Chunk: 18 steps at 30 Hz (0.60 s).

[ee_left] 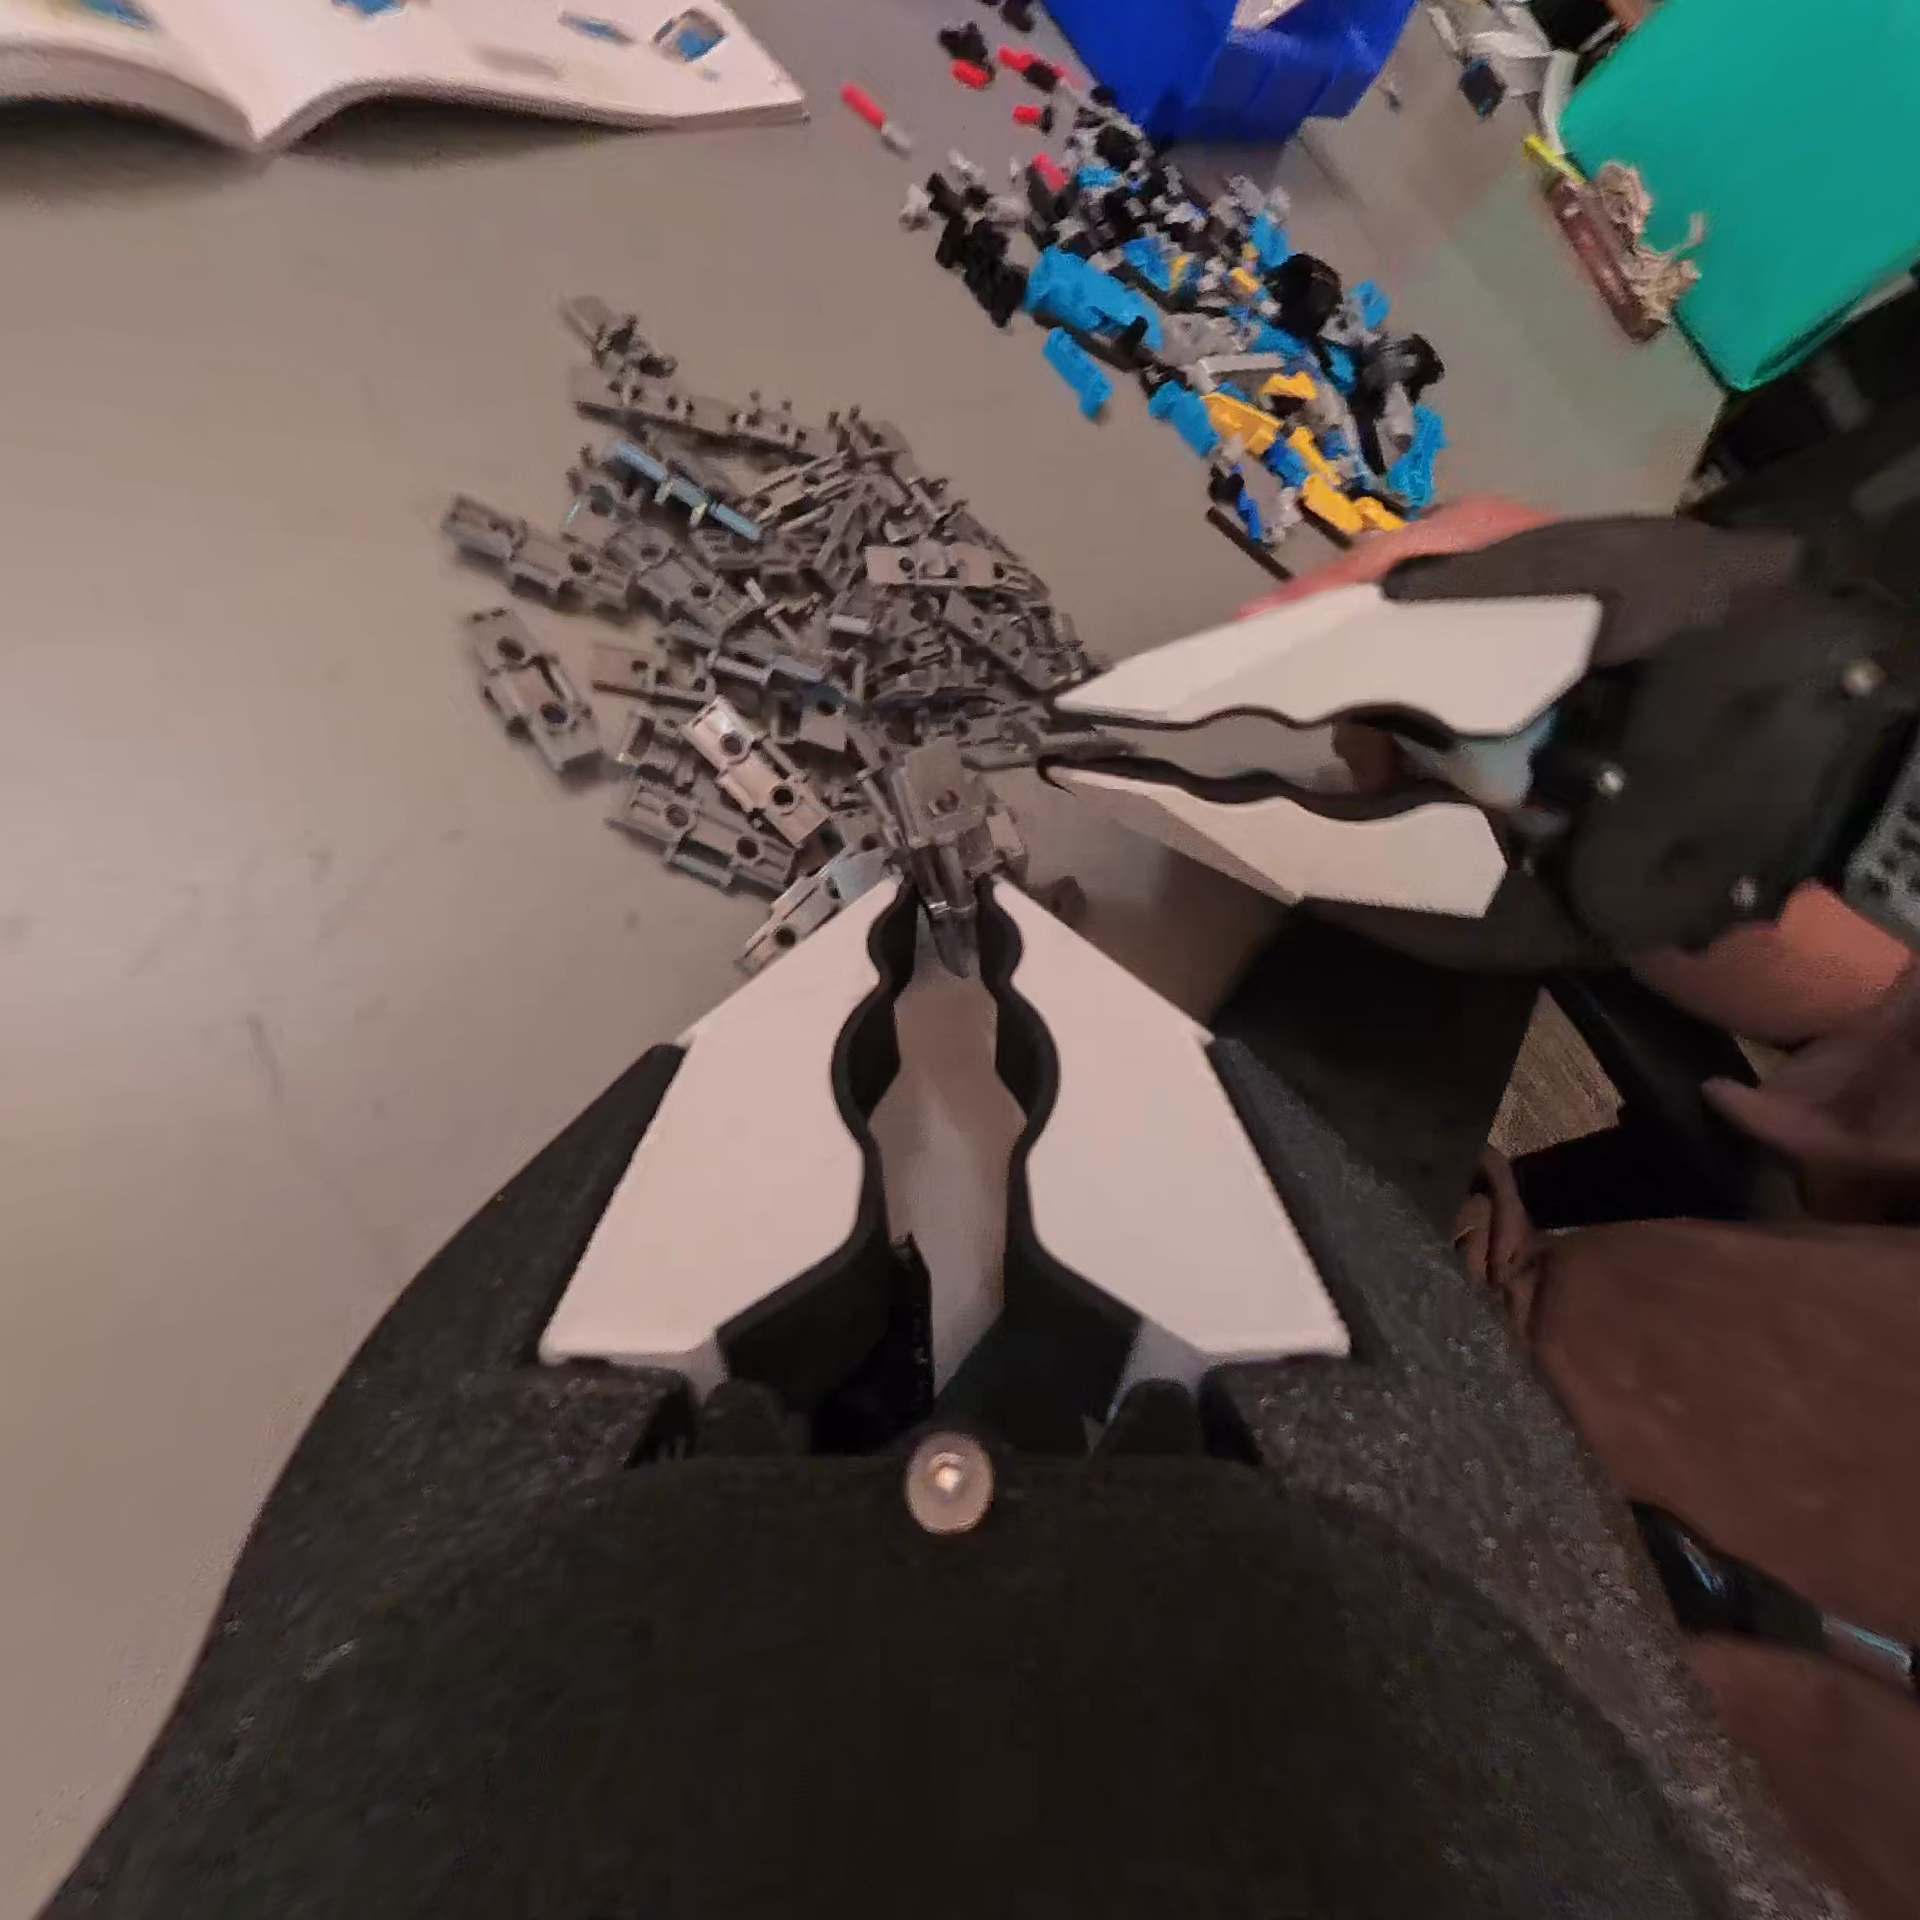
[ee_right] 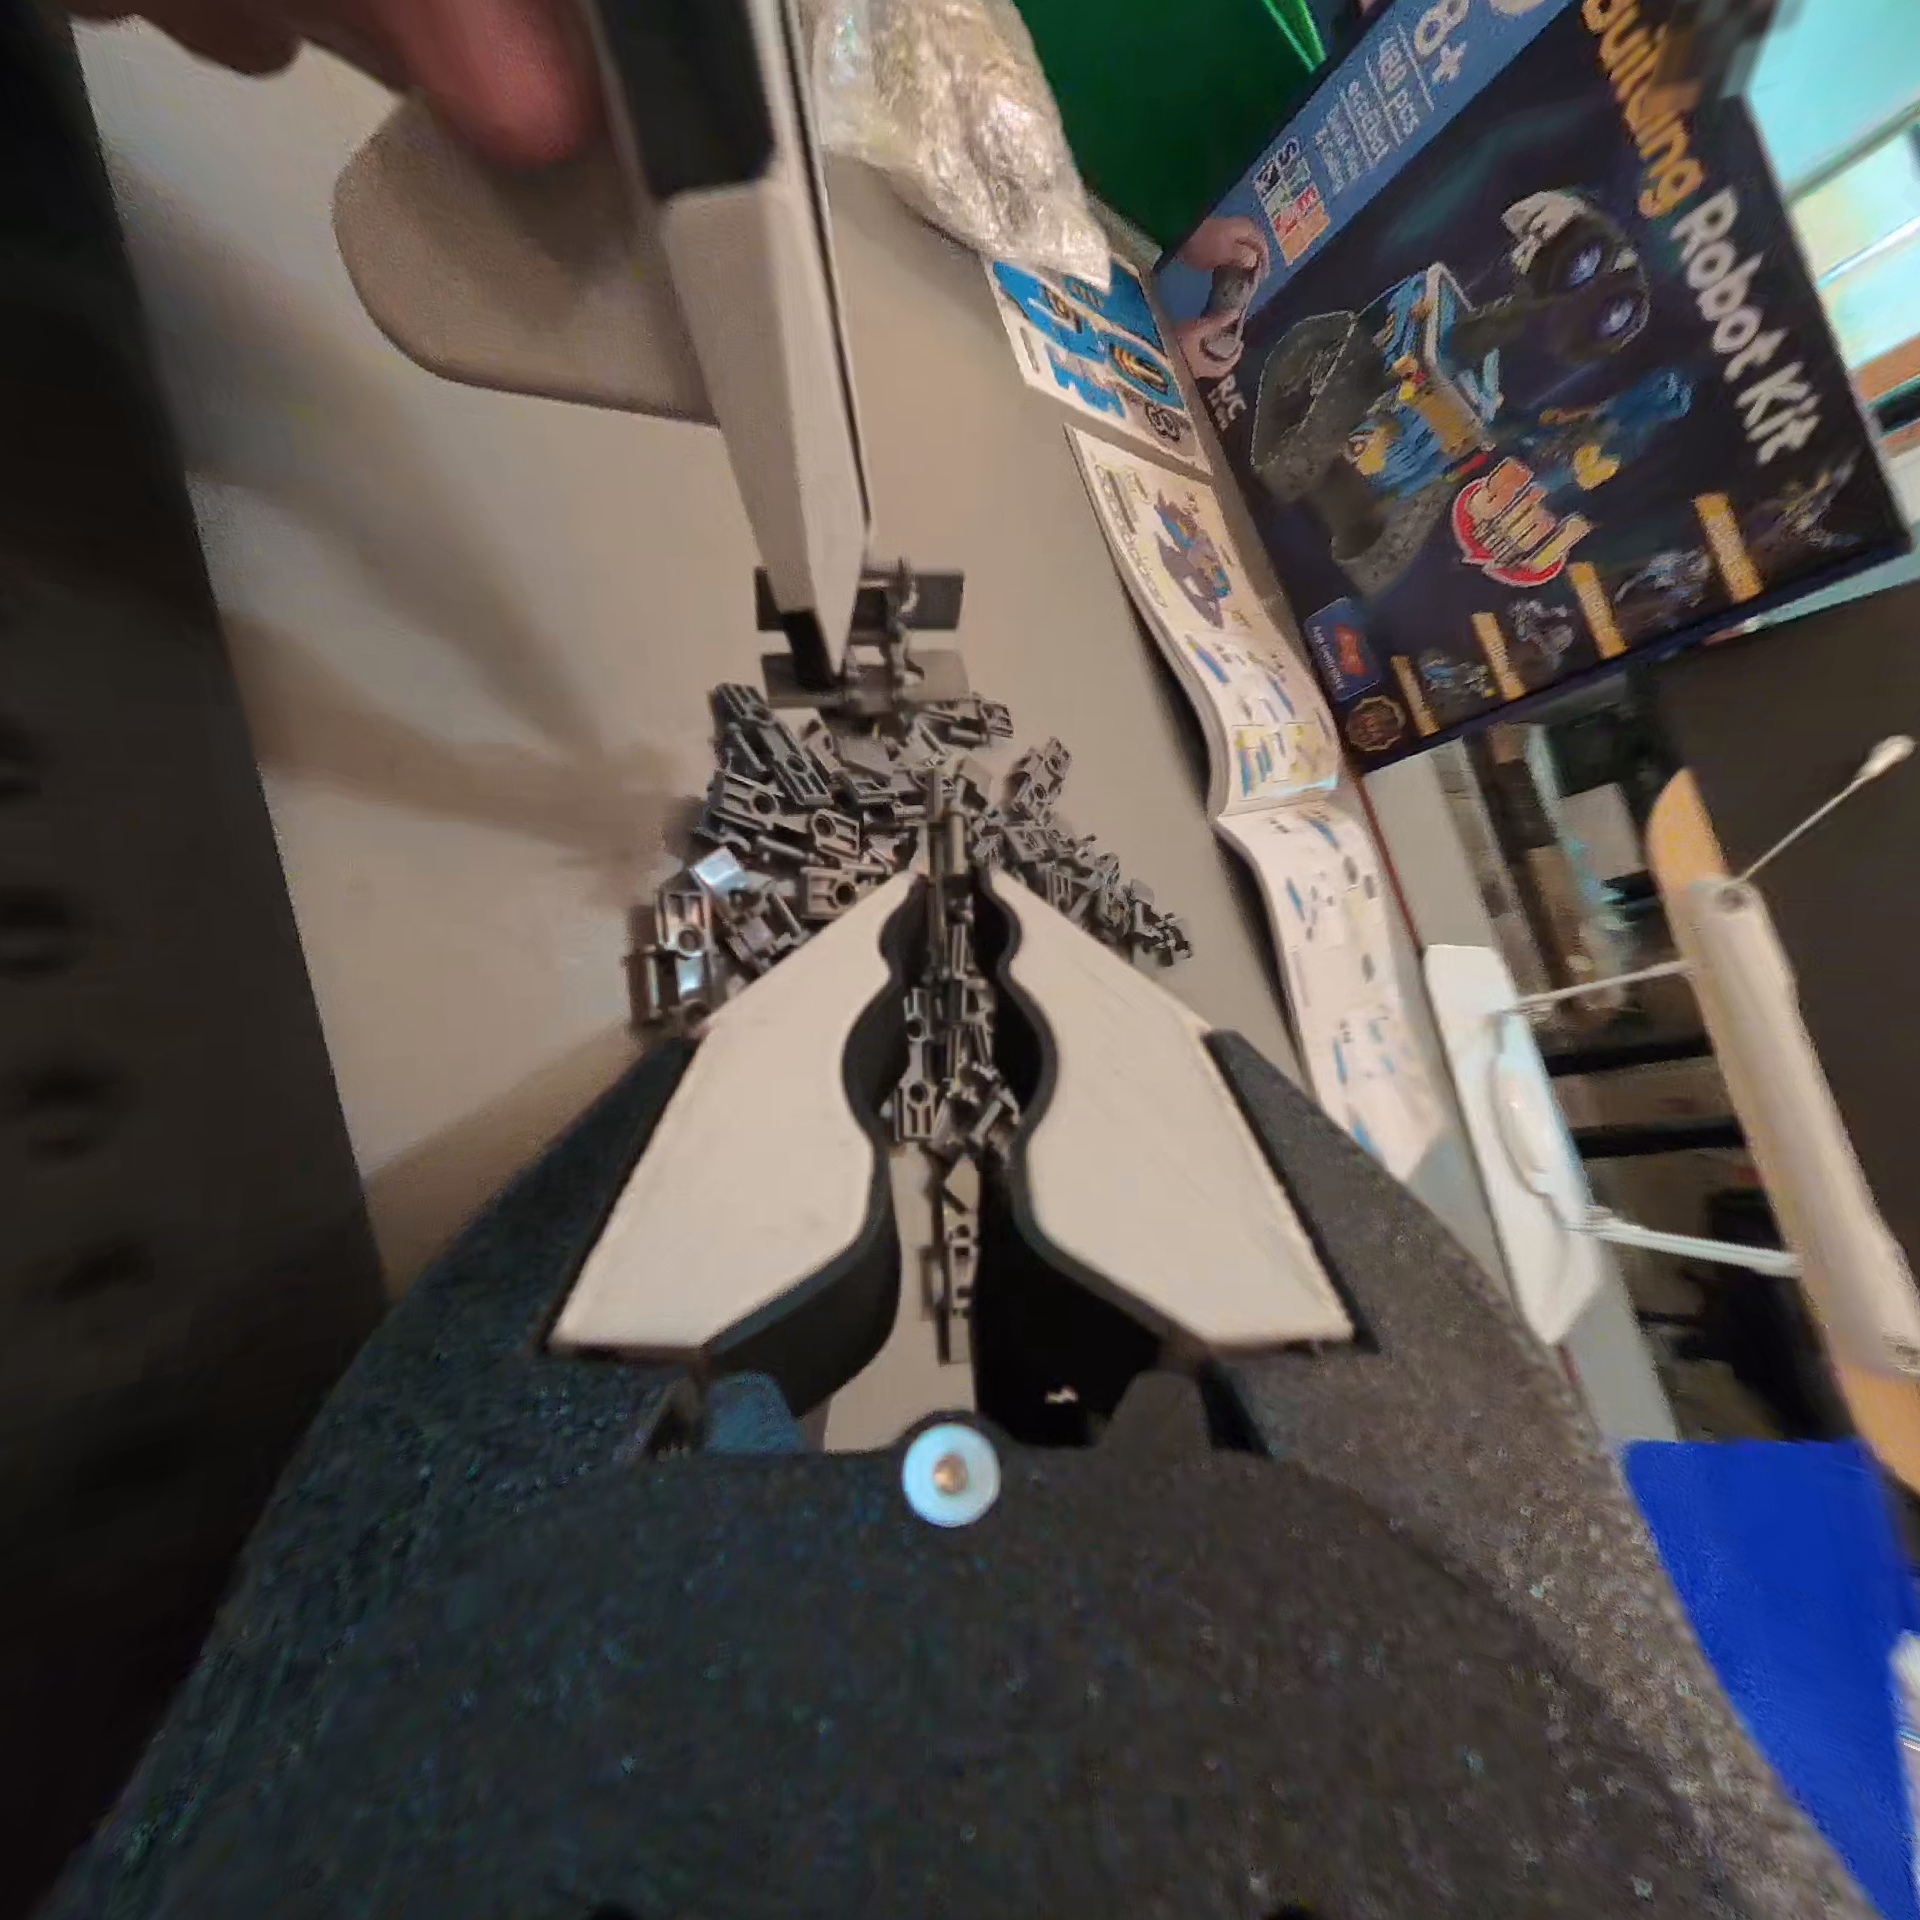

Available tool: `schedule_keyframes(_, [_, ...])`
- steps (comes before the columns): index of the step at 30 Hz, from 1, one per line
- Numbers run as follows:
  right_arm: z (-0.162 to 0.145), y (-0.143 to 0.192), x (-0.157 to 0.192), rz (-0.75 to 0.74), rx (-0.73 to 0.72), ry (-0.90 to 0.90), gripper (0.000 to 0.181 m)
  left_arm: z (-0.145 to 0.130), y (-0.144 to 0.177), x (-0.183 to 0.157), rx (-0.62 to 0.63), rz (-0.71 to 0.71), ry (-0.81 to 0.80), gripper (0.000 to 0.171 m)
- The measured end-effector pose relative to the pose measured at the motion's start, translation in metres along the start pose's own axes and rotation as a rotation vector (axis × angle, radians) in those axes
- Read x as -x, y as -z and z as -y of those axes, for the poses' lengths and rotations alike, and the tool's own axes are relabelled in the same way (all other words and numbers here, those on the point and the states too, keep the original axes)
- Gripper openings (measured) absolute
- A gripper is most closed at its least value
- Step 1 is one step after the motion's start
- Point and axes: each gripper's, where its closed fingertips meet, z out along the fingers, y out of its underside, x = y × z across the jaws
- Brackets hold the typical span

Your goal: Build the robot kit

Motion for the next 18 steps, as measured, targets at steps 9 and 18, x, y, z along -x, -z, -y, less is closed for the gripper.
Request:
schedule_keyframes(9, [-0.011,-0.01,0.016,-0.03,0.109,0.143,0.007,-0.013,0.002,-0.001,0.049,0.071,-0.097,0.01])
schedule_keyframes(18, [0.039,-0.023,0.003,-0.229,0.153,0.236,0.008,0.009,0.022,0.015,-0.143,-0.01,0.214,0.009])
